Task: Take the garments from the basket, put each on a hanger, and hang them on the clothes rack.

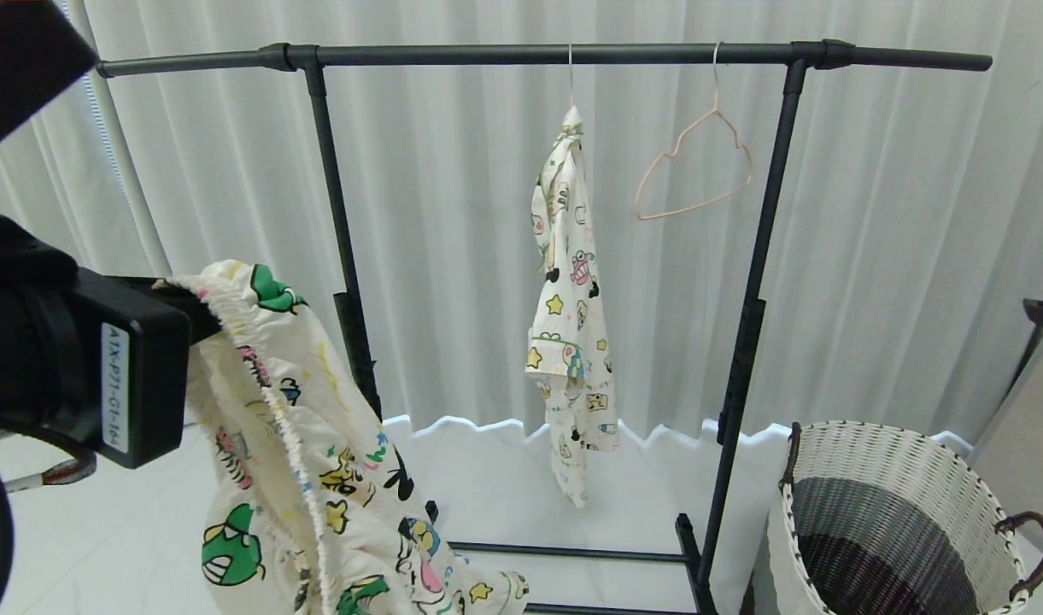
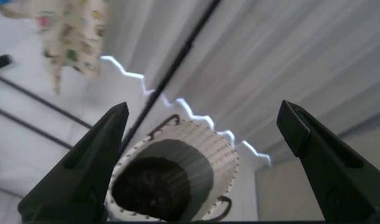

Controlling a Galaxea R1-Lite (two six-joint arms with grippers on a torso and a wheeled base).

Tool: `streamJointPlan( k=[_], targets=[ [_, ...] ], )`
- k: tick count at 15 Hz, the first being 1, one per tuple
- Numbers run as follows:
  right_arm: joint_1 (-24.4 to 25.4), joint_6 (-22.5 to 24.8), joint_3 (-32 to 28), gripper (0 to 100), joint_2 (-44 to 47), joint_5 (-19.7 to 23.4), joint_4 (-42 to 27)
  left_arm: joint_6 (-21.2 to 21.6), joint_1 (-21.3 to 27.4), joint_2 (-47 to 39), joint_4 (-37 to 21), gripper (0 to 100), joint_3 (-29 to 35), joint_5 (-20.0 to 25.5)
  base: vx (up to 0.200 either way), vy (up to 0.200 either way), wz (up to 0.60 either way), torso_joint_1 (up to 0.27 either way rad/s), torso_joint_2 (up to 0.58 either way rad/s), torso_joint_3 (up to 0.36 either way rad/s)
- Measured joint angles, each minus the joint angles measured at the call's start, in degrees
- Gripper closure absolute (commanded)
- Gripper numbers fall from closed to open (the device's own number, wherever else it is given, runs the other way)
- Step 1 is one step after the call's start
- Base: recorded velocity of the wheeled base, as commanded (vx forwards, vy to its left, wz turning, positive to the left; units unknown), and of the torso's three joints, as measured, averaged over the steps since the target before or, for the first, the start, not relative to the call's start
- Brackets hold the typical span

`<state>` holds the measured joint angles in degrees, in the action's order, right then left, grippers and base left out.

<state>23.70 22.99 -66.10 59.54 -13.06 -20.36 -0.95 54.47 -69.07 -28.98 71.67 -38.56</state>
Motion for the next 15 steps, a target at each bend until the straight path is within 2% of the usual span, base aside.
streamJointPlan(
  k=[3,8,12,15],
  targets=[
    [-1.0,0.0,0.8,0,-0.1,0.0,3.2,0.0,-1.2,0.6,0.0,100,-0.9,0.0,0.0,0.2,0.0,0.002,0.0,0.006],
    [-1.5,2.0,8.9,0,-1.4,0.0,13.9,0.0,-2.8,1.0,0.0,100,-1.6,-0.3,0.0,0.2,0.0,0.002,0.0,0.001],
    [-6.4,4.6,11.6,0,-2.6,0.1,14.6,0.1,-2.9,2.5,0.0,100,-4.0,-0.3,0.0,0.0,0.0,0.0,0.0,0.0],
    [-9.7,4.8,12.7,0,-3.7,0.5,14.6,0.1,-2.9,3.3,0.0,100,-5.5,-0.3,0.0,0.0,0.0,0.0,0.0,0.0]
  ],
)
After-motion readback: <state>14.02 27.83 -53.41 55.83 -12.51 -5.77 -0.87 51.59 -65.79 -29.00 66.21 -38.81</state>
